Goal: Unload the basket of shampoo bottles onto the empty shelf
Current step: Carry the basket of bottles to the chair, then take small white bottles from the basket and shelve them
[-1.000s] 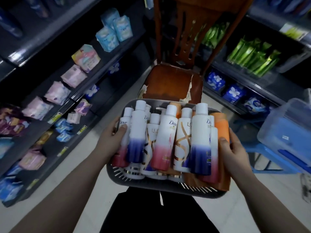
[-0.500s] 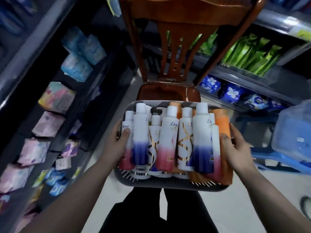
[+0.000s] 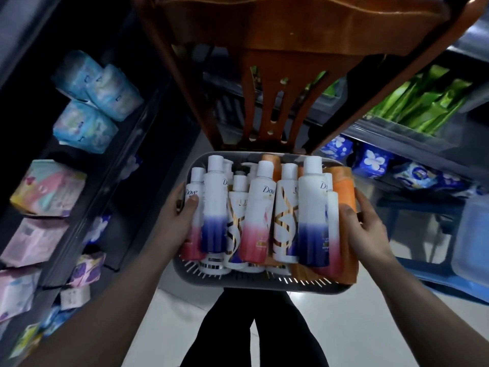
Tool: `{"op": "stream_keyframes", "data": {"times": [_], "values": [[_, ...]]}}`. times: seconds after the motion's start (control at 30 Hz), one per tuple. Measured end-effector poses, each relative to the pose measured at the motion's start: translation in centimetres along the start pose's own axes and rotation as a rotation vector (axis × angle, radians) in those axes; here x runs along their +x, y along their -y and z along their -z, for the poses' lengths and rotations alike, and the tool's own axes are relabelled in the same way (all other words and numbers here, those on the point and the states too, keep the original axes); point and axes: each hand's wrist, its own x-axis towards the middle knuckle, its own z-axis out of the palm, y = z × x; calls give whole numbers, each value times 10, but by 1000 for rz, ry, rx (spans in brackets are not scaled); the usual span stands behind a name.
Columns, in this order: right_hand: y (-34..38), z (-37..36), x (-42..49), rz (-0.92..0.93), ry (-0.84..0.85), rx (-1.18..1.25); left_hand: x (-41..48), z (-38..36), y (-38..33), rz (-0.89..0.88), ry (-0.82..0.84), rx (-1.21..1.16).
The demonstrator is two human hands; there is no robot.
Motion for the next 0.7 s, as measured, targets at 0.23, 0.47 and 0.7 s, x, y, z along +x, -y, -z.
{"op": "stream_keyframes", "data": {"times": [0.23,0.47,0.7], "values": [[0,-10,37,29,-5,-35,42,-15,4,20,-26,-26],[4,-15,50,67,-65,-47,56,-15,0,0,-62,-30],[15,-12,64,98,-35,-86,65,-17,-9,-24,-83,-22]]}}
